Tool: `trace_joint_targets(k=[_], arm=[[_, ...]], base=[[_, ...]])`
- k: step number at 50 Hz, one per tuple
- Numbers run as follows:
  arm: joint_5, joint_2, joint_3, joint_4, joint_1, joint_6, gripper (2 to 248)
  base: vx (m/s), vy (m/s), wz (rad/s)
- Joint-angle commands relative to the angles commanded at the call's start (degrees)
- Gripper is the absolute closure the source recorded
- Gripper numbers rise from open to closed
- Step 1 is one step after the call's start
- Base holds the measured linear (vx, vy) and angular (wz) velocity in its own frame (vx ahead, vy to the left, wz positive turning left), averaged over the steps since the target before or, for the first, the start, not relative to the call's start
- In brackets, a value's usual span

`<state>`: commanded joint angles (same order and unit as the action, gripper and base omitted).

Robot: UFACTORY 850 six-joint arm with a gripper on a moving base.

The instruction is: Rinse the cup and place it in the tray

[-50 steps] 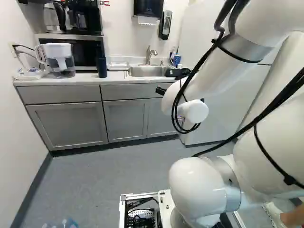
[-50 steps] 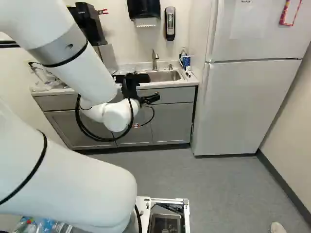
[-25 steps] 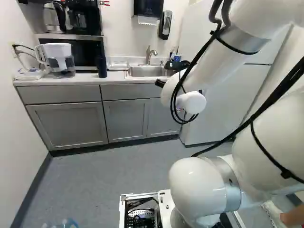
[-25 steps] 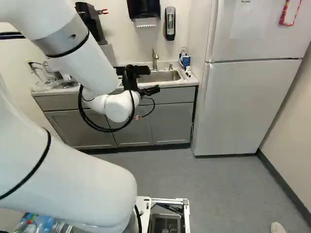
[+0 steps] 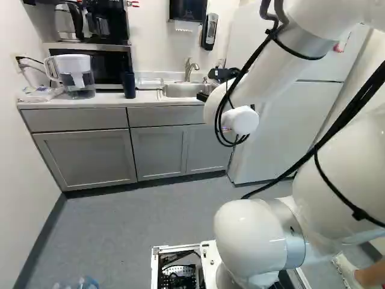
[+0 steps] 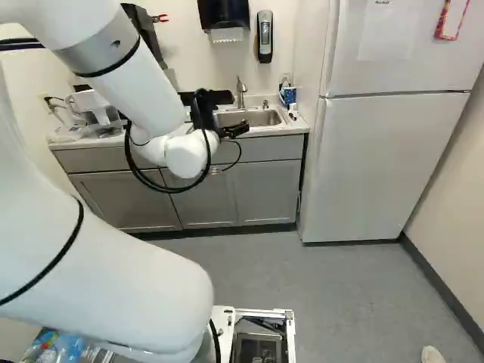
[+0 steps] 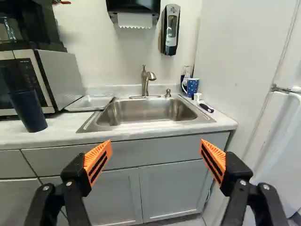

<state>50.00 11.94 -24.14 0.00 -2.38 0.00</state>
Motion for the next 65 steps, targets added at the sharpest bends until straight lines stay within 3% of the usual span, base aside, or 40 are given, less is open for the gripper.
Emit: trace_joint_targets(k=[65], arm=[[-4.8, -1.7, -9.8, 0.0, 1.4, 0.0, 3]], base=[[0.000, 0.000, 0.000]])
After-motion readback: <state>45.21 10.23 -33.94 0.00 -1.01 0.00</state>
